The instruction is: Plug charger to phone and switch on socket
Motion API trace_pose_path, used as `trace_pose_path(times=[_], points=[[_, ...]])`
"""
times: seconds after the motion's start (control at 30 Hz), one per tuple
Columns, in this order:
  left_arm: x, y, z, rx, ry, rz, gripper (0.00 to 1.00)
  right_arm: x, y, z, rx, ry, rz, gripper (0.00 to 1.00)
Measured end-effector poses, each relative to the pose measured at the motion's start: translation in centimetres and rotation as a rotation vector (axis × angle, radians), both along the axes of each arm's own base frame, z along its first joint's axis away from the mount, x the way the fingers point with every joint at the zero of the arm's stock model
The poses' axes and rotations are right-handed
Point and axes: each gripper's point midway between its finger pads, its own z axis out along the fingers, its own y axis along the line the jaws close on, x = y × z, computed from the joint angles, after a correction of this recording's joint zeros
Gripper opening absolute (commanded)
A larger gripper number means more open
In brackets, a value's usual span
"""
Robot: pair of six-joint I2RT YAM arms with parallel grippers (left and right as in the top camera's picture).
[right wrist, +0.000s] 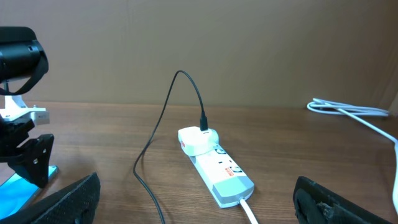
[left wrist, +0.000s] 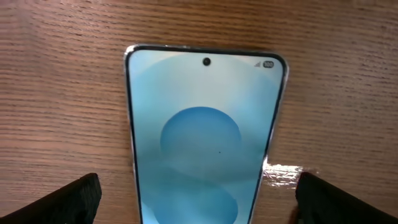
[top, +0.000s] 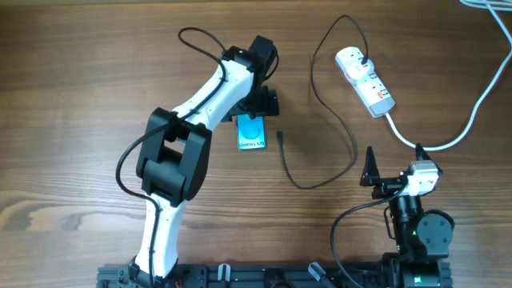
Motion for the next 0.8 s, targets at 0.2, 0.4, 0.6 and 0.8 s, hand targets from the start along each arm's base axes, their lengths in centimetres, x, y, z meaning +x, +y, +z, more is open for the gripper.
trace_pose_path(times=[0.2, 0.4, 0.6, 0.8], points=[[0.2, 0.4, 0.0, 0.000, 0.001, 0.010, 0.99, 0.0, 0.0, 0.0, 0.000, 0.000, 0.000, 0.99], [0.0, 0.4, -0.4, 0.005, 0.009, 0.009, 0.99, 0.0, 0.0, 0.0, 0.000, 0.000, 0.000, 1.00], [-0.7, 0.6, -2.2, 0.009, 0.032, -0.004, 1.00, 0.0, 0.0, 0.0, 0.000, 0.000, 0.000, 1.00], [-0.7, 0.7, -2.2, 0.006, 0.023, -0.012, 1.00, 0.0, 0.0, 0.0, 0.000, 0.000, 0.000, 1.00]])
